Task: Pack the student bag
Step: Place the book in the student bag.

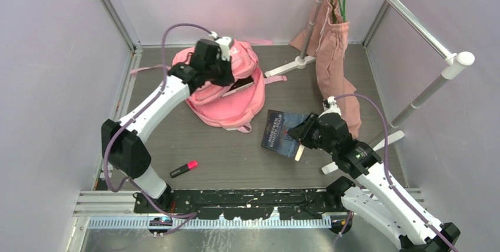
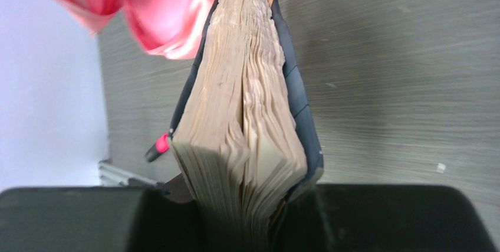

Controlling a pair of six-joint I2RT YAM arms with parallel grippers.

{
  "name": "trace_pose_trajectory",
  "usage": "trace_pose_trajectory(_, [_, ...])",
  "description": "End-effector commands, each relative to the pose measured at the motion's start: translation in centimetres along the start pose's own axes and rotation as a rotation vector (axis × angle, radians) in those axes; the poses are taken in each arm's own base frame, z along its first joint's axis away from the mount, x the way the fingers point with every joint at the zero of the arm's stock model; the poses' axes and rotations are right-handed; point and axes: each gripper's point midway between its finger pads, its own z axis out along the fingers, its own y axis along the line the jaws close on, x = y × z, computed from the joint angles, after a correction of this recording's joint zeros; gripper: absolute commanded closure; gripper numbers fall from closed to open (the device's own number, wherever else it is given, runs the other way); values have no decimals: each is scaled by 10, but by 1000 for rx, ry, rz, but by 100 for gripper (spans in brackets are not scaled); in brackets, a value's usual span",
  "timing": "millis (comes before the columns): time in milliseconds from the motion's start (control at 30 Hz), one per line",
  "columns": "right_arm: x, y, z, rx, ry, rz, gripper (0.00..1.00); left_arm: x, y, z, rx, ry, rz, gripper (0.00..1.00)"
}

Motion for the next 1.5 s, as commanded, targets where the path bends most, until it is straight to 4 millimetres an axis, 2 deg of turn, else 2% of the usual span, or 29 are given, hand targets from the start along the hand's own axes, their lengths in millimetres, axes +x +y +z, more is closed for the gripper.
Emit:
trace_pose_trajectory(0, [-25, 99, -28, -454, -50, -34, 99, -76, -13, -70, 208, -188, -77, 100])
trace_pose_trajectory(100, [-28, 132, -36, -589, -18, -56, 99, -78, -20, -73, 242, -173, -70, 100])
trace_pose_trajectory(200, [-32, 160, -27, -709, 5, 26, 99, -86, -23, -74, 258, -187, -78, 100])
trace_pose_trajectory(300, [-43, 183, -10, -794, 3, 141, 99, -98, -24, -81, 265, -216, -87, 100])
trace_pose_trajectory(467, [-64, 214, 29, -798, 14, 227, 99, -121, -28, -98, 280, -272, -96, 100])
trace_pose_trajectory(633, [-67, 207, 80, -641, 38, 306, 99, -134, -29, -109, 286, -315, -112, 100])
trace_pose_trajectory(867, [-87, 208, 114, -623, -48, 408, 99, -138, -29, -108, 310, -316, -125, 100])
trace_pose_trajectory(933, [-91, 201, 130, -572, -71, 455, 99, -138, -29, -108, 314, -318, -128, 100])
trace_pose_trajectory(1033, [-103, 181, 156, -465, -195, 569, 99, -138, -31, -108, 327, -320, -134, 100])
trace_pose_trajectory(1133, [-108, 166, 176, -375, -346, 626, 99, -134, -35, -104, 352, -301, -151, 100])
trace_pose_trajectory(1233, [-108, 178, 205, -333, -327, 701, 99, -127, -36, -101, 366, -271, -154, 100])
trace_pose_trajectory(1267, [-101, 177, 217, -309, -306, 701, 99, -124, -37, -101, 369, -262, -139, 100])
trace_pose_trajectory(1300, [-105, 185, 223, -291, -304, 693, 99, -121, -36, -104, 360, -249, -122, 100])
trace_pose_trajectory(1367, [-102, 173, 237, -173, -342, 683, 99, -115, -36, -108, 361, -222, -111, 100])
trace_pose_trajectory(1467, [-107, 167, 249, -83, -386, 623, 99, -107, -40, -116, 388, -193, -86, 100])
